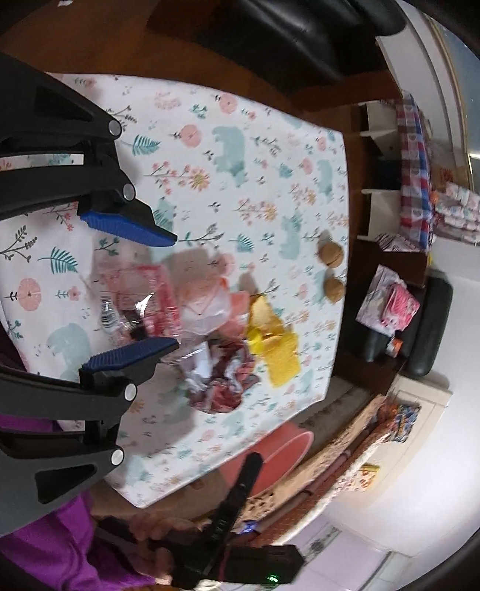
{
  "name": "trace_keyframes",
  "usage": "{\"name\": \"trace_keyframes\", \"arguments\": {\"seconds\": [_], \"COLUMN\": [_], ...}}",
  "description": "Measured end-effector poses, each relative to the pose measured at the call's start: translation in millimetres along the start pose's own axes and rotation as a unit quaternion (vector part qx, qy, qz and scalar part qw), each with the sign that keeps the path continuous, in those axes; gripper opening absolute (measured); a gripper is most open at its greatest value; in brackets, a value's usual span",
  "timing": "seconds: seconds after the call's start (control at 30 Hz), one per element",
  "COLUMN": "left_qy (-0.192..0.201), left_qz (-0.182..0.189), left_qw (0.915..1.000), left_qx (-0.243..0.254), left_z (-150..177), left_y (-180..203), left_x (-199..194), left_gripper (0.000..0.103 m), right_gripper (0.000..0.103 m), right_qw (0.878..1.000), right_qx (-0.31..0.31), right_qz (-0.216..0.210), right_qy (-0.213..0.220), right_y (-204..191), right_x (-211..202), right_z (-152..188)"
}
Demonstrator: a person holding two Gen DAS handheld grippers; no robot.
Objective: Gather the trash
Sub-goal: 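Move both open tools back over the table toward the plastic trash, then grasp the clear plastic bag with red print using the left tool, then grasp the pink and blue printed wrapper strip with the right tool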
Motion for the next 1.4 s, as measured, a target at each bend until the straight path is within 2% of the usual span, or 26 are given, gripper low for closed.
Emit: {"name": "trace_keyframes", "arguments": {"seconds": [0.07,0.3,0.37,0.67,1.07,1.2,1.4], "left_qy": [-0.007,-0.015,-0.013,0.016,0.082,0.083,0.075], "left_qz": [-0.008,-0.001,-0.001,0.007,-0.012,-0.011,-0.005], "left_qw": [0.9999,0.9997,0.9998,0.9998,0.9953,0.9949,0.995], "left_qx": [0.01,0.018,0.016,0.001,-0.05,-0.057,-0.066], "left_z": [5.8,20.0,22.1,23.3,5.1,1.6,-0.5], "left_y": [2.2,5.0,4.0,-6.0,-43.7,-49.5,-55.4], "left_x": [6.4,17.0,16.2,-1.9,-40.8,-37.5,-29.5], "left_gripper": [0.051,0.05,0.035,0.017,0.016,0.016,0.016], "right_gripper": [0.029,0.029,0.029,0.029,0.029,0.029,0.029], "right_qw": [1.0,1.0,1.0,1.0,0.998,0.997,0.993], "right_qx": [-0.007,-0.016,-0.012,0.003,0.033,0.035,0.031], "right_qz": [0.002,-0.001,-0.004,-0.01,-0.008,-0.001,0.001], "right_qy": [0.001,0.003,0.001,-0.01,-0.055,-0.07,-0.115], "right_y": [-4.0,-12.4,-12.3,-13.2,-8.3,-9.7,-12.6], "right_x": [-2.9,-10.4,-10.8,-5.1,29.7,47.2,73.4], "right_z": [2.0,6.0,6.2,9.1,10.0,7.7,17.6]}}
Point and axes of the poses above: each gripper's, at about its wrist camera, not at the fingertips, and x roughly the way its jaws point, y to its right, z to its underside, the point moved 4 cm from there along x, roughly the way its jaws point
